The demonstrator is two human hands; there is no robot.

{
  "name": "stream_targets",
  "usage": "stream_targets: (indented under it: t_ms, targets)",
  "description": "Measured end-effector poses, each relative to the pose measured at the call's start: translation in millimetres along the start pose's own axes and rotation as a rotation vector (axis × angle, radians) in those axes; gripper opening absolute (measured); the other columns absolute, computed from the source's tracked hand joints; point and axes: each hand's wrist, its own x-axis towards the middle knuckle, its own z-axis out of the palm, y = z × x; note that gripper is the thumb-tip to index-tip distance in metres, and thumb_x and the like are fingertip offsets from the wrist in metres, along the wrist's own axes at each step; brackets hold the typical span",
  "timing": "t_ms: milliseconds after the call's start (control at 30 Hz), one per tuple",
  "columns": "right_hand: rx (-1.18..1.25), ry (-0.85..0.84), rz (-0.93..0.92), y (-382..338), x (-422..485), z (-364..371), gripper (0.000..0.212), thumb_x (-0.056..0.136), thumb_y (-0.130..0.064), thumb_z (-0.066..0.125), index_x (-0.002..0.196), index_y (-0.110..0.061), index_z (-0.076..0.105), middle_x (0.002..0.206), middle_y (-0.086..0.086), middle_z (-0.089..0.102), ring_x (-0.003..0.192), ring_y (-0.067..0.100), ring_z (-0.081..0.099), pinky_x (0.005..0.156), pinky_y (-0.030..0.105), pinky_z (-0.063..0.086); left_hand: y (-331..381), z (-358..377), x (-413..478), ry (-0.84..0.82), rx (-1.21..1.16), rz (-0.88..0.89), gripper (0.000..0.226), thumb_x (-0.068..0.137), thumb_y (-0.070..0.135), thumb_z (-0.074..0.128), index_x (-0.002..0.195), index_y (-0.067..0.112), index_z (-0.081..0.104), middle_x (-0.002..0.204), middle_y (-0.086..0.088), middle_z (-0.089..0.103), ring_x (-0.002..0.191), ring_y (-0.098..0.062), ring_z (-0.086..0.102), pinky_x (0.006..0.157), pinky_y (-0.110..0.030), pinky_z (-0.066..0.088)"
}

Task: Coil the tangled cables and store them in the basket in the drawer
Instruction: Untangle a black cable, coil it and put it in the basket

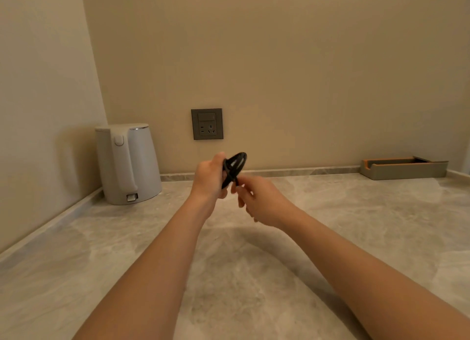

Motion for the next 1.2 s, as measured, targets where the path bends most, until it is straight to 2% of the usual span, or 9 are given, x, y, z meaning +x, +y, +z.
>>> stream_targets:
  t_ms: [100,267,367,467,633,867,933,1033,1200]
  targets:
    - [-0.307,-0.028,-0.026,-12,-6,7,0.028,0.1,-0.02,0.035,0.087,-0.013,0.059,0.083,0.004,0.061,0.077,0.025,0.058,0.069,0.036,0.048,1,-4,1,0.158,0.012,-0.048,0.031,0.096,0.023,0.038,0.068,0.011,0.044,0.058,-0.002,0.038,0.05,-0.016,0.031,0.045,-0.025,0.023]
    - [-0.536,0.044,-0.183,-27,-12,0,0.027,0.101,-0.019,0.037,0.076,-0.015,0.047,0.072,0.005,0.055,0.068,0.028,0.051,0.058,0.034,0.039,-8,-12,7,0.293,0.33,0.148,0.047,0.099,0.023,0.036,0.054,0.01,0.043,0.057,-0.005,0.045,0.055,-0.023,0.04,0.051,-0.03,0.029]
    - [-0.593,0.084,-0.268,-32,-12,-10,0.024,0.101,-0.027,0.039,0.084,-0.017,0.051,0.077,0.003,0.057,0.07,0.027,0.053,0.057,0.034,0.035,-11,-12,6,0.323,0.442,0.261,0.054,0.102,0.025,0.034,0.051,0.011,0.046,0.052,-0.003,0.05,0.052,-0.027,0.054,0.052,-0.032,0.044]
    - [-0.449,0.145,-0.334,-33,-14,-17,0.008,0.098,-0.023,0.048,0.092,-0.017,0.045,0.077,0.0,0.059,0.067,0.027,0.055,0.059,0.038,0.042,-11,-8,3,0.283,0.485,0.311,0.056,0.101,0.027,0.037,0.051,0.006,0.051,0.048,-0.005,0.054,0.055,-0.031,0.061,0.061,-0.043,0.054]
    - [0.045,0.259,-0.164,-15,-7,-23,0.024,0.089,-0.017,0.063,0.103,-0.016,0.044,0.069,-0.008,0.058,0.052,0.005,0.05,0.052,0.024,0.044,-9,1,-2,0.135,0.281,0.276,0.046,0.1,0.025,0.043,0.061,0.007,0.057,0.054,-0.006,0.06,0.041,-0.013,0.062,0.046,-0.032,0.056]
    - [0.539,0.405,0.115,-6,-3,-24,0.024,0.082,-0.019,0.073,0.08,-0.008,0.052,0.06,0.006,0.062,0.04,0.004,0.051,0.043,0.022,0.044,-5,13,-10,0.029,0.165,0.221,0.04,0.102,0.026,0.038,0.075,0.007,0.06,0.063,-0.012,0.066,0.046,-0.015,0.066,0.038,-0.02,0.047]
    - [0.535,0.452,0.138,-2,-1,-25,0.024,0.081,-0.022,0.074,0.074,-0.008,0.055,0.058,0.005,0.061,0.041,0.004,0.05,0.044,0.022,0.043,-5,16,-13,0.019,0.173,0.217,0.04,0.102,0.027,0.037,0.075,0.009,0.06,0.063,-0.011,0.066,0.045,-0.014,0.065,0.036,-0.019,0.045]
    - [0.237,0.539,0.071,4,2,-24,0.024,0.08,-0.03,0.073,0.067,-0.014,0.06,0.057,-0.003,0.057,0.05,0.006,0.048,0.052,0.022,0.038,-7,20,-15,0.012,0.202,0.194,0.04,0.102,0.03,0.038,0.073,0.011,0.058,0.062,-0.009,0.065,0.045,-0.015,0.065,0.035,-0.019,0.042]
    - [-0.035,0.51,-0.02,8,3,-18,0.027,0.091,-0.023,0.061,0.067,-0.01,0.063,0.056,-0.004,0.051,0.057,0.018,0.048,0.057,0.033,0.04,-11,24,-16,0.013,0.239,0.111,0.045,0.102,0.034,0.035,0.078,0.004,0.059,0.073,-0.018,0.066,0.044,-0.019,0.065,0.037,-0.02,0.043]
